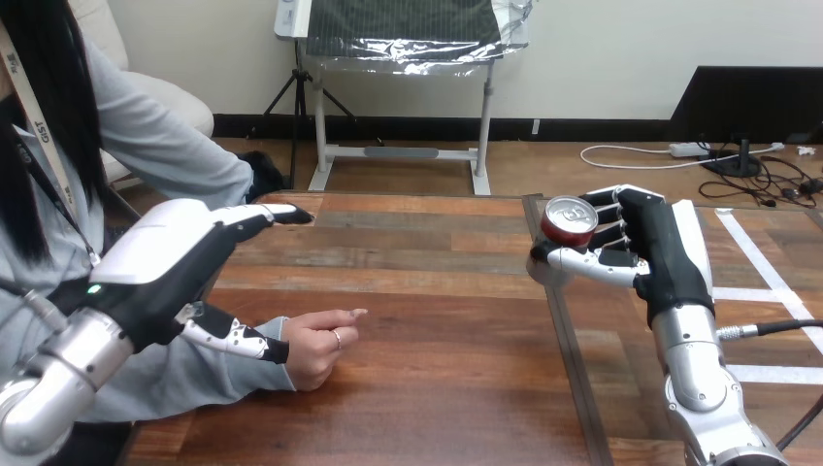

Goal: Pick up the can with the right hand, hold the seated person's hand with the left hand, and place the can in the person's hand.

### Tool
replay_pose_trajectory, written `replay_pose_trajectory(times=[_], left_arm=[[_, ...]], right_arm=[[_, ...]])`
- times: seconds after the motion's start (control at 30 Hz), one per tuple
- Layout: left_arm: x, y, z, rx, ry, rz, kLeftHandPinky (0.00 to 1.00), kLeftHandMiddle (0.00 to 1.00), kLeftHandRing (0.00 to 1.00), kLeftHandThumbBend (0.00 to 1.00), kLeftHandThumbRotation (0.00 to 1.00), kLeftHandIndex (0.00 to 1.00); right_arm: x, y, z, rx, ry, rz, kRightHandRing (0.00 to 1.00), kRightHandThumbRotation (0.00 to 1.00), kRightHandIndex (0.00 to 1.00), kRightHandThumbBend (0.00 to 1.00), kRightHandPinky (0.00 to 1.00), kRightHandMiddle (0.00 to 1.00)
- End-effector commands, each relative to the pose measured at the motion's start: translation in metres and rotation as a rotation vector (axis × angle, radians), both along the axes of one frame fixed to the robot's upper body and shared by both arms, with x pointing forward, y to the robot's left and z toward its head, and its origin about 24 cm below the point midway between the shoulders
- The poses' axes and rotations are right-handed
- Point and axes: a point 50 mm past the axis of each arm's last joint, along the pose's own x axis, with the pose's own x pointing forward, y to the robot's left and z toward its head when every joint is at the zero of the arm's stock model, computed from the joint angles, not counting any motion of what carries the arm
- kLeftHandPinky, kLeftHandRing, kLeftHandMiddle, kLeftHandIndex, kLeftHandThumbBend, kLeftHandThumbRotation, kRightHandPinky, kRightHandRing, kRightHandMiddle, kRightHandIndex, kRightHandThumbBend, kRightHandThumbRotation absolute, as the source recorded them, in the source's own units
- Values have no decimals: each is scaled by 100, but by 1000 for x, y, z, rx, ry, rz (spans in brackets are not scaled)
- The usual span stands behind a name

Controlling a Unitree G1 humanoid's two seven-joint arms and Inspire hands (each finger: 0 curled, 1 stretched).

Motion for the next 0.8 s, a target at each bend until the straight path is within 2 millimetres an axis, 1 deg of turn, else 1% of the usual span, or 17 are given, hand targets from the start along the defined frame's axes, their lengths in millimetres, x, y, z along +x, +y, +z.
replay_pose_trajectory(times=[0.0,0.4,0.77], left_arm=[[18,-1,21,60,-35,-17,78,85,84,100,12,82],[28,0,18,102,20,-32,78,85,84,100,12,83],[36,2,7,159,89,-18,78,84,84,100,15,83]], right_arm=[[12,5,32,21,-152,35,44,0,54,77,38,50],[11,6,33,26,-161,48,44,0,53,76,38,50],[9,7,33,33,-163,59,43,0,54,76,38,49]])
